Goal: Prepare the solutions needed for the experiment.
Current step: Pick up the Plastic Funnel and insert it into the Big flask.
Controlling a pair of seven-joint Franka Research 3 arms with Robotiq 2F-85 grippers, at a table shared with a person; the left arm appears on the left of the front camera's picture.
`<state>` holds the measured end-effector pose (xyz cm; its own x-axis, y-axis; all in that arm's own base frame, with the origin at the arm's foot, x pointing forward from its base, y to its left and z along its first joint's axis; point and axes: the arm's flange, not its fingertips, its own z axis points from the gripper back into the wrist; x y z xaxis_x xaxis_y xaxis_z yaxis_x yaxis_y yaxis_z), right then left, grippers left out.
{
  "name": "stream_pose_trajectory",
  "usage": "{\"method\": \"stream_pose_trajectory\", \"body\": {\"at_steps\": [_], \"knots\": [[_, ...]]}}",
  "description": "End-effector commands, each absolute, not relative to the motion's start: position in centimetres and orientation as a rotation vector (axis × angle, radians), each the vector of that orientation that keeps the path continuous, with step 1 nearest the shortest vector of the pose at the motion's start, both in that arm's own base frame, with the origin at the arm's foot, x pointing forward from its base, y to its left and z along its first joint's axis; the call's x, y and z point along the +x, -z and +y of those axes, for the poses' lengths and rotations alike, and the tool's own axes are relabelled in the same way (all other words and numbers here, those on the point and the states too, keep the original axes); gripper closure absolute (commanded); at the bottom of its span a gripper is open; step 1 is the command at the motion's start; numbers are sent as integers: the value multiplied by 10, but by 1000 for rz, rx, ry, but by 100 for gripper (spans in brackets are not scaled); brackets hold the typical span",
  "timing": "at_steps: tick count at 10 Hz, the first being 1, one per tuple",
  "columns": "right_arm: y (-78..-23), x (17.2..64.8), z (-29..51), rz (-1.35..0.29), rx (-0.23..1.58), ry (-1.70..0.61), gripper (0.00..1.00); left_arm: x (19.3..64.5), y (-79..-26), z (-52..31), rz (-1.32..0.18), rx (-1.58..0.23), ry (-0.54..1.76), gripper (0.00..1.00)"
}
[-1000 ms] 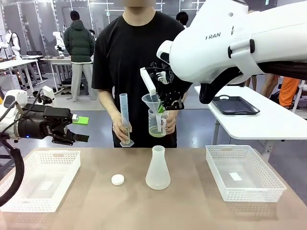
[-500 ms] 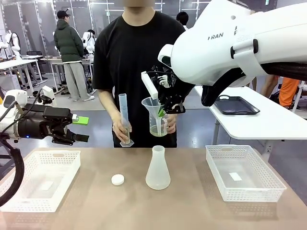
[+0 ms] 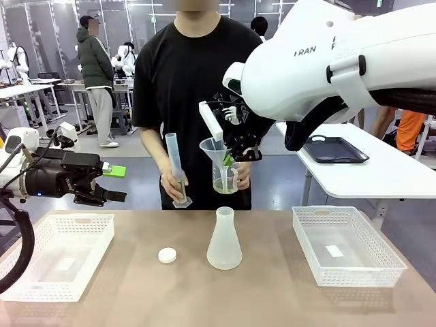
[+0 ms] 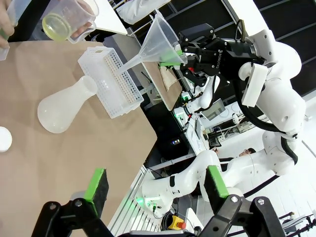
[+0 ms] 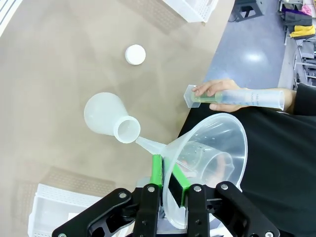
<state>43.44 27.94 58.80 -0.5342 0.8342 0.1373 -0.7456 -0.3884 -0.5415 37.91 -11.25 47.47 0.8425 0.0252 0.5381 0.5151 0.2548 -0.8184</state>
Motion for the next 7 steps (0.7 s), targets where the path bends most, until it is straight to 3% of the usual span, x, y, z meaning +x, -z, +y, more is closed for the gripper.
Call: {"method": "stream_pose_trajectory", "body": {"at_steps": [1, 7], "knots": [[-579, 437, 282, -658, -197, -2045, 93, 380, -477, -115, -499, -1310, 334, 0], [-546, 449, 278, -661, -143, -2007, 93, 380, -477, -115, -499, -1310, 334, 0]]}}
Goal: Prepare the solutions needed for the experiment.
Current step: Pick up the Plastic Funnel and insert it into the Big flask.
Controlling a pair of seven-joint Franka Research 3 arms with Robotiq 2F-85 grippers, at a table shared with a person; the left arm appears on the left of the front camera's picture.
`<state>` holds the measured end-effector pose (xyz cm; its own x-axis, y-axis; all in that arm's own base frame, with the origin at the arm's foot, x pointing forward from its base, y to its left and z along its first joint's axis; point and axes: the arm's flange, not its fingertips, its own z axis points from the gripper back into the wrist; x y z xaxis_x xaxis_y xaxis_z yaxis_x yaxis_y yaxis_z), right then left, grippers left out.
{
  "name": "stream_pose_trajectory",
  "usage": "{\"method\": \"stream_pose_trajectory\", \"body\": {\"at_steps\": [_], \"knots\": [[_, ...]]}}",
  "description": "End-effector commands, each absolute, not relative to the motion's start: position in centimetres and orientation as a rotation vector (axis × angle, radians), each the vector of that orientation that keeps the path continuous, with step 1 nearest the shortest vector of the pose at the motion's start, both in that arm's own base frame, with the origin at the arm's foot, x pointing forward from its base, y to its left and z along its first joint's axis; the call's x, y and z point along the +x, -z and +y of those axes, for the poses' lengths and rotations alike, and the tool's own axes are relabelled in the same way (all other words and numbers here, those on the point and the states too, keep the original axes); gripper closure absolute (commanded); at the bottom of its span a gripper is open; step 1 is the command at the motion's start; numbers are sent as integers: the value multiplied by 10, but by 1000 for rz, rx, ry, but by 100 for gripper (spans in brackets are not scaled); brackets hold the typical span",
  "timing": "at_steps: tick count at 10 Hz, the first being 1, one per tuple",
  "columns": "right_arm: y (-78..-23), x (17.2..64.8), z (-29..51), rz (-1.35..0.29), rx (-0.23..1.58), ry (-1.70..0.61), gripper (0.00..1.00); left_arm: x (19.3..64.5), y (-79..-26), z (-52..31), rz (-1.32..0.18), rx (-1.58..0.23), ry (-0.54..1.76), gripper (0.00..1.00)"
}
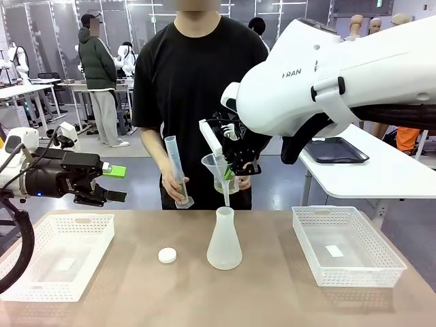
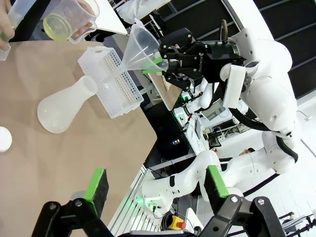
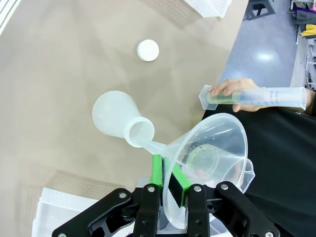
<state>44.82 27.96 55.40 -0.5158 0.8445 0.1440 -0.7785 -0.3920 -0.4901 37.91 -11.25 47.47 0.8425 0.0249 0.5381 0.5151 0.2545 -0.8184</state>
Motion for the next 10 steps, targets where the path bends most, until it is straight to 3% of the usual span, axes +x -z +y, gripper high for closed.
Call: {"method": "stream_pose_trajectory", "body": {"at_steps": [1, 10], "knots": [[-539, 451, 277, -679, -131, -2003, 93, 380, -477, -115, -499, -1310, 334, 0], [-489, 455, 268, -735, -71, -1971, 93, 380, -477, -115, -499, -1310, 334, 0]]}}
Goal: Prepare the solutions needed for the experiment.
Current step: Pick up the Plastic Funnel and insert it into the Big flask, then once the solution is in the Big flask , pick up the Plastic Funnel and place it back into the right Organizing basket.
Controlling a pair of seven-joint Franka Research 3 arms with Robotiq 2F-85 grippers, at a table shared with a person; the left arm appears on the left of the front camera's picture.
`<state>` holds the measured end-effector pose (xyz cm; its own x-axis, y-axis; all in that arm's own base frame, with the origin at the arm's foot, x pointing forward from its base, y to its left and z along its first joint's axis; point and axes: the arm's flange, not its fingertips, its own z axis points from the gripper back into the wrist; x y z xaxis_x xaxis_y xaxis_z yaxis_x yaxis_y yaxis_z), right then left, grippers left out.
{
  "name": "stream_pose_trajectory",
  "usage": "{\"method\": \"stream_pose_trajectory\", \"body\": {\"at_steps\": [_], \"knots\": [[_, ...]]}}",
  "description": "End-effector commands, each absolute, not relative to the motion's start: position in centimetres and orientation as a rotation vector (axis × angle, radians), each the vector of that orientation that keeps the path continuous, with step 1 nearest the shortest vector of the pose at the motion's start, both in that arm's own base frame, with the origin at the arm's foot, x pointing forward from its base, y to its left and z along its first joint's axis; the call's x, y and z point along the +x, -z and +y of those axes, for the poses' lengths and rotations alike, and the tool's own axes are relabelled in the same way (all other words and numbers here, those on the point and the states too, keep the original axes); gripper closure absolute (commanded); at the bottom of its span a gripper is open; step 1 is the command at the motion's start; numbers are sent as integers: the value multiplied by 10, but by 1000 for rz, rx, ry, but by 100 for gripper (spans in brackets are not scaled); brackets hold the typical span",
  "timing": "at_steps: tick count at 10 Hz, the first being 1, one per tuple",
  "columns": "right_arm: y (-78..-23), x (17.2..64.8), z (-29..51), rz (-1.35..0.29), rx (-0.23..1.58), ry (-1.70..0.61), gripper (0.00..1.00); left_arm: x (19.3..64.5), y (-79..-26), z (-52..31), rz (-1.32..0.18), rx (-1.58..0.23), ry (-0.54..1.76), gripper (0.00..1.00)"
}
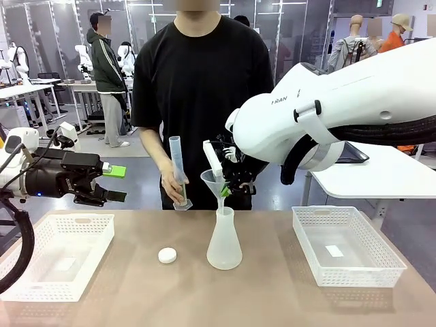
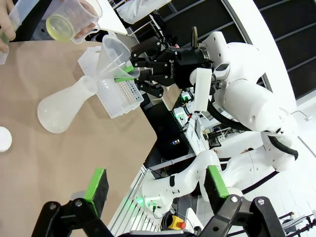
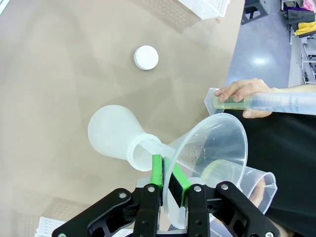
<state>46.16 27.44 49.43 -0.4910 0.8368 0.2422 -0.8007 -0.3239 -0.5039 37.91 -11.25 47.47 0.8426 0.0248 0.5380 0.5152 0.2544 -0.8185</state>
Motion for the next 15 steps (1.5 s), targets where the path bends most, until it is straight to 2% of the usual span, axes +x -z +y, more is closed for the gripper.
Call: {"method": "stream_pose_trajectory", "body": {"at_steps": [1, 2, 3, 4, 5, 6, 15], "knots": [[-489, 451, 268, -737, -67, -1971, 91, 380, -477, -115, -499, -1310, 334, 0], [-491, 446, 268, -735, -81, -1972, 73, 380, -477, -115, -499, -1310, 334, 0], [-492, 444, 267, -731, -89, -1969, 71, 380, -477, -115, -499, -1310, 334, 0], [-491, 442, 267, -725, -93, -1967, 53, 380, -477, -115, -499, -1310, 334, 0], [-491, 440, 268, -717, -95, -1977, 54, 380, -477, -115, -499, -1310, 334, 0], [-491, 438, 269, -707, -104, -1988, 48, 380, -477, -115, -499, -1310, 334, 0], [-495, 446, 271, -705, -78, -1968, 48, 380, -477, -115, -499, -1310, 334, 0]]}}
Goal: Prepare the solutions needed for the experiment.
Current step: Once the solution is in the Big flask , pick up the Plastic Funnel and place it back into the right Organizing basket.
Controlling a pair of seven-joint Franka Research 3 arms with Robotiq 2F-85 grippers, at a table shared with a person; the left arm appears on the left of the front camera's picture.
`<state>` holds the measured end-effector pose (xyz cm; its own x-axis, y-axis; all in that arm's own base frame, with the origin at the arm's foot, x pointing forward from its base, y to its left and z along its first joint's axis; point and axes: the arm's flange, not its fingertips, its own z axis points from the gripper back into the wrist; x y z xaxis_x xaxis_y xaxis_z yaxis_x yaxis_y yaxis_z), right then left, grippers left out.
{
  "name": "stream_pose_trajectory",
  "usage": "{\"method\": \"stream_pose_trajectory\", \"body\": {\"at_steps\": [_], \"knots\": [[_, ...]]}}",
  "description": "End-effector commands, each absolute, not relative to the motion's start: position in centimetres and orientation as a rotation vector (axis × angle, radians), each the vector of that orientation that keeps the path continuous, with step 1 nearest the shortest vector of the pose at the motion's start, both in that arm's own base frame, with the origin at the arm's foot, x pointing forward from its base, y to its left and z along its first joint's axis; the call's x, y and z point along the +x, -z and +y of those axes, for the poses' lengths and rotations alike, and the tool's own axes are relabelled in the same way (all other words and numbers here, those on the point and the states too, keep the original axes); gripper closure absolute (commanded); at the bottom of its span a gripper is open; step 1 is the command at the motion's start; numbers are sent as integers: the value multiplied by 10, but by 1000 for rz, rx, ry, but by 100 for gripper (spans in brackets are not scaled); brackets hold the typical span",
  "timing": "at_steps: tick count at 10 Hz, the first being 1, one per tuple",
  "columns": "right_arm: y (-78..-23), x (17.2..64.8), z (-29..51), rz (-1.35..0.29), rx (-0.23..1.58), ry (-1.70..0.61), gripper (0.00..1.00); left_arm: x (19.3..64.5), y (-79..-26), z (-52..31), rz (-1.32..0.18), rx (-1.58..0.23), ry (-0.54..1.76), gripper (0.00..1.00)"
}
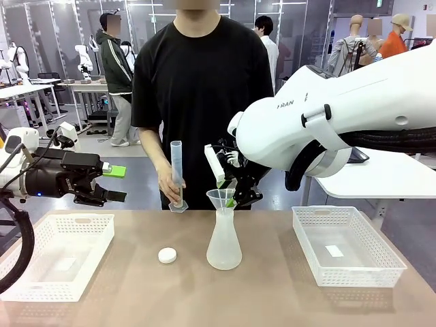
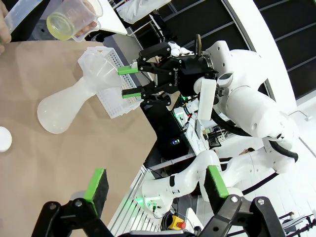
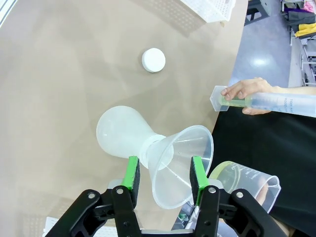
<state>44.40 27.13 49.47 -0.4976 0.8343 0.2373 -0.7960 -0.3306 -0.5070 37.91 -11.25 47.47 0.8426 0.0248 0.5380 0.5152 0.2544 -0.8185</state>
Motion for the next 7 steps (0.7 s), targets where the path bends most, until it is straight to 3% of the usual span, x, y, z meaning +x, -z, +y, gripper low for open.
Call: {"method": "stream_pose_trajectory", "body": {"at_steps": [1, 7], "knots": [[-495, 446, 271, -705, -78, -1968, 48, 380, -477, -115, -499, -1310, 334, 0], [-504, 428, 264, -695, -94, -1978, 47, 380, -477, -115, -499, -1310, 334, 0]]}}
